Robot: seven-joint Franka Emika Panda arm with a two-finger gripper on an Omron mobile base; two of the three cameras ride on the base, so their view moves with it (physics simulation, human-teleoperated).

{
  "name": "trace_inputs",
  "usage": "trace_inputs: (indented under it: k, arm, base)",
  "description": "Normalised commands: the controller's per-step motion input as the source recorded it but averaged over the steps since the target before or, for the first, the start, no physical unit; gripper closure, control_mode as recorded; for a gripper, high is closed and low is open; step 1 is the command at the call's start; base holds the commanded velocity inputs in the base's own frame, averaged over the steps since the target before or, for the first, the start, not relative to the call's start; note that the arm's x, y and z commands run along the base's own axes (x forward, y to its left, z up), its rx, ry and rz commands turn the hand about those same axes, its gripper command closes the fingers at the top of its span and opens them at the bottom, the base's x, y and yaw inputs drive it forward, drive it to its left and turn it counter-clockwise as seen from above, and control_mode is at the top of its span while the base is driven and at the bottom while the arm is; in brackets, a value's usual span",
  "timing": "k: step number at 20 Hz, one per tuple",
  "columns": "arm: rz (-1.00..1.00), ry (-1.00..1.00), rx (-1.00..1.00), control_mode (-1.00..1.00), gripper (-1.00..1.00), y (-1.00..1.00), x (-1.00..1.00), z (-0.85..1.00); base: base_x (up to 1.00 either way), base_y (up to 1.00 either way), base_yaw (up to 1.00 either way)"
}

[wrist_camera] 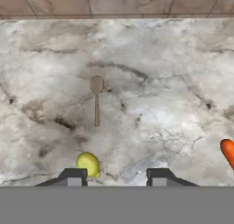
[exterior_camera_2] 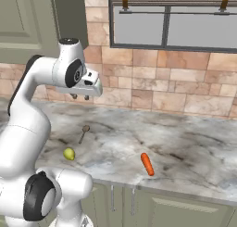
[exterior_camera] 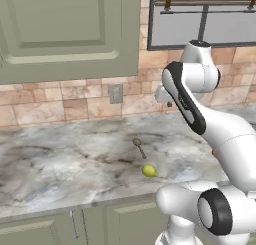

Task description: Place the lemon and carrot inside the fridge drawer. Close the drawer after placing the vegetables.

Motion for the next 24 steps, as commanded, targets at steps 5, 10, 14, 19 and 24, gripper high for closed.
trace_inputs:
  k: [5, 10, 14, 19, 24]
  arm:
    - [0.00, 0.11, 0.00, -1.00, -1.00, 0.11, -0.34, -0.34]
    - [0.00, 0.03, -0.05, -1.00, -1.00, 0.51, -0.85, -1.00]
    - [0.00, 0.10, -0.01, -1.00, -1.00, 0.63, -0.04, -0.95]
    - [0.01, 0.16, -0.02, -1.00, -1.00, 0.36, 0.29, -0.60]
    - [0.02, 0.05, -0.09, -1.00, -1.00, 0.16, 0.23, -0.63]
  base:
    - [0.00, 0.00, 0.00]
    - [0.00, 0.00, 0.00]
    - [0.00, 0.00, 0.00]
    - [0.00, 0.00, 0.00]
    - [0.00, 0.00, 0.00]
